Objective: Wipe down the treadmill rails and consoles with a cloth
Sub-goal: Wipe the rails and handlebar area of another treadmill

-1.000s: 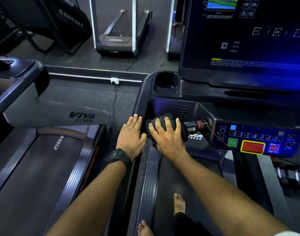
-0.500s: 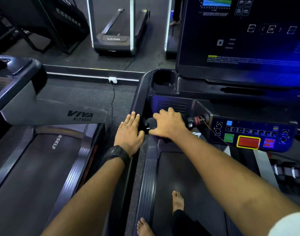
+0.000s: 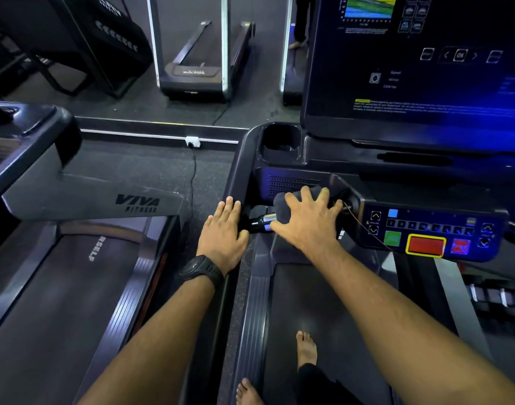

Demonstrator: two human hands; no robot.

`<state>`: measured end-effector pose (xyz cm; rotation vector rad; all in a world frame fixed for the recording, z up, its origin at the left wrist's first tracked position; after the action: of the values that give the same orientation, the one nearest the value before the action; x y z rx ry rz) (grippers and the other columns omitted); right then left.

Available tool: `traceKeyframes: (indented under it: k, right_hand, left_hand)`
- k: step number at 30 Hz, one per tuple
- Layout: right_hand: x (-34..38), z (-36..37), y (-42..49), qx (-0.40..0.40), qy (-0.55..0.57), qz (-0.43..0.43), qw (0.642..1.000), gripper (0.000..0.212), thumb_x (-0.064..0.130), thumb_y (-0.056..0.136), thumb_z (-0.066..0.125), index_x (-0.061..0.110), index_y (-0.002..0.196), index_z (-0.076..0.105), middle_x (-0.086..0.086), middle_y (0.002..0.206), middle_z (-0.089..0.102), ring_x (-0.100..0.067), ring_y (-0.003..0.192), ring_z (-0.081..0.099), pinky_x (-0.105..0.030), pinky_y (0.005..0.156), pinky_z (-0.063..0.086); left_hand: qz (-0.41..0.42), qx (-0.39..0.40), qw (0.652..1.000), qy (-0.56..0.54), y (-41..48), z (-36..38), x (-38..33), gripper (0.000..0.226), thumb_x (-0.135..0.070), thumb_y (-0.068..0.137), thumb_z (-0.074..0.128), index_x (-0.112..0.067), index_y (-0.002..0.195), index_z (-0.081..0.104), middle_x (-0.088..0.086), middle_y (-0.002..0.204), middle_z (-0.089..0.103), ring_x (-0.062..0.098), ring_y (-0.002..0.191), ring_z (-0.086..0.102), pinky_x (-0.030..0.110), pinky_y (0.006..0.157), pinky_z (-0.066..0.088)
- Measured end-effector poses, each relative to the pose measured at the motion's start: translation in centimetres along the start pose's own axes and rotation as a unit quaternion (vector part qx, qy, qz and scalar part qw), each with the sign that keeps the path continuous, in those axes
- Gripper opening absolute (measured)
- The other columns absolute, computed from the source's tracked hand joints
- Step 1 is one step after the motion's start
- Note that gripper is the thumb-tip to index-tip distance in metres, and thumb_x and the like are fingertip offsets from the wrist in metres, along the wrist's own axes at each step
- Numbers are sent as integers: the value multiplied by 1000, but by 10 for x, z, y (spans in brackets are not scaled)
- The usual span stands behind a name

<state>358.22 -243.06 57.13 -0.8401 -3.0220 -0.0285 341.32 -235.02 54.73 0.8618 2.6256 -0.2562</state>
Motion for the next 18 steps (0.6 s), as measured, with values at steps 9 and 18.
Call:
traceKeyframes:
  k: [9,18]
  right_hand:
    - [2,-9,-7,-69,1,-25,997,53,51,84,65,26,131,62,-2,132,58,-37,122,49,-57,91,47]
    - [50,12,-89,-163,331,79,926,49,31,74,64,24,122,69,-1,125,61,-35,105,56,-48,82,54]
  left_hand:
    - [8,4,1000,-7,-28,2,4,70,-23,95,45,-18,159,17,1,167,5,18,154,2,43,124,12]
    - [25,3,995,-97,-57,3,9,75,-24,83,24,-11,157,23,6,166,10,20,154,3,29,124,4]
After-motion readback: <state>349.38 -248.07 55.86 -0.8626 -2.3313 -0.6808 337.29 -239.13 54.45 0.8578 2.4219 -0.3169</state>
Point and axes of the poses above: each hand's wrist, its own y-axis towards the middle knuckle, its own z-axis out of the palm, x = y × z, the point moved 8 cm from there along y, towards the middle knuckle
